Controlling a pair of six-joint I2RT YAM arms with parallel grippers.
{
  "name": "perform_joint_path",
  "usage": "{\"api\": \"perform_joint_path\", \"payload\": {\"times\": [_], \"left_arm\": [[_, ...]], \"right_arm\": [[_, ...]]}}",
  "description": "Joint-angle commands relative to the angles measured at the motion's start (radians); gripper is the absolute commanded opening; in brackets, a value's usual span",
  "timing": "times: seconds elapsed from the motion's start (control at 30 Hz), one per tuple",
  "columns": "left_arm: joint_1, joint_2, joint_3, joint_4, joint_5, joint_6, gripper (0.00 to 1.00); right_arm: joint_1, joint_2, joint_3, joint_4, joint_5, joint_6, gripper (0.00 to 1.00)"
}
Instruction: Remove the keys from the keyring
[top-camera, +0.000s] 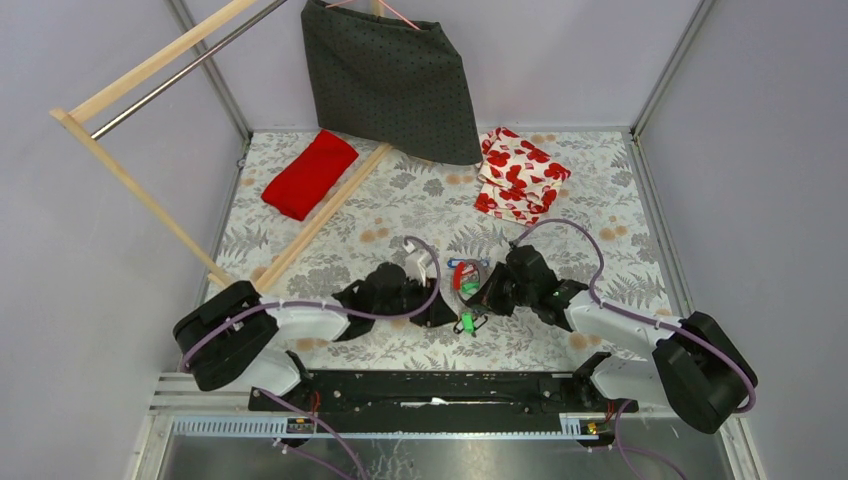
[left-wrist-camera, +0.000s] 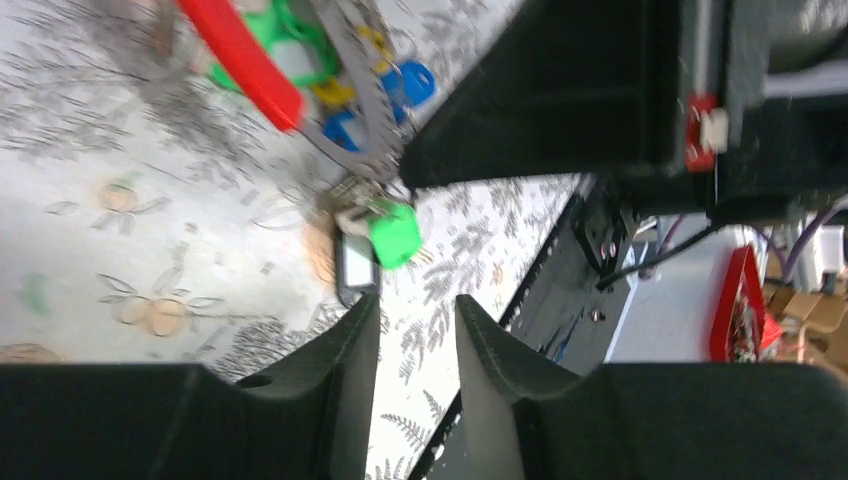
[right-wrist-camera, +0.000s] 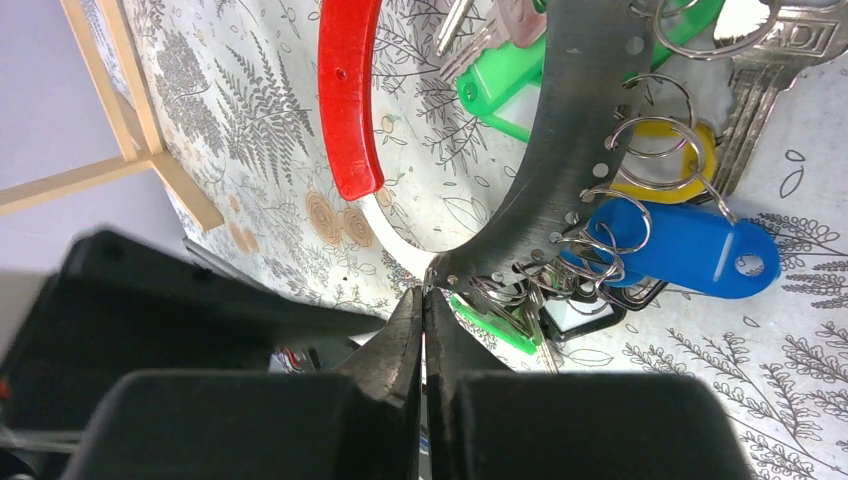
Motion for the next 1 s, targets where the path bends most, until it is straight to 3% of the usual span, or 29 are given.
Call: {"api": "perform_joint_path", "payload": {"times": [0.0,0.17,0.33,0.53,0.97], "left_arm": [[-0.097,-0.055,-0.076,0.193,-0.174,0.13,0.33],[-0.154,-0.082,-0.193,0.441,-0.31,0.244,0.3],[-0.215,-0.044,-0.181,0.497,-0.394,0.385,0.28],[-0.252,0.029,-0.178,0.614,-0.457,0.428,0.27],[-0.295,0.137,-0.123,0.681,-0.518,0.484,0.23]], "right_arm": [[-0.008,0.015,0.036,0.025,-0.035,0.025,0.0],[-0.01,0.014,0.044,0.016,-0.035,0.046,0.0],[-0.012,0.013,0.056,-0.004,-0.028,0.104,0.0],[-0.011,-0.012,0.068,-0.045,0.018,0.184,0.0],[-0.01,-0.048,0.074,-0.1,0.066,0.283,0.0]]}}
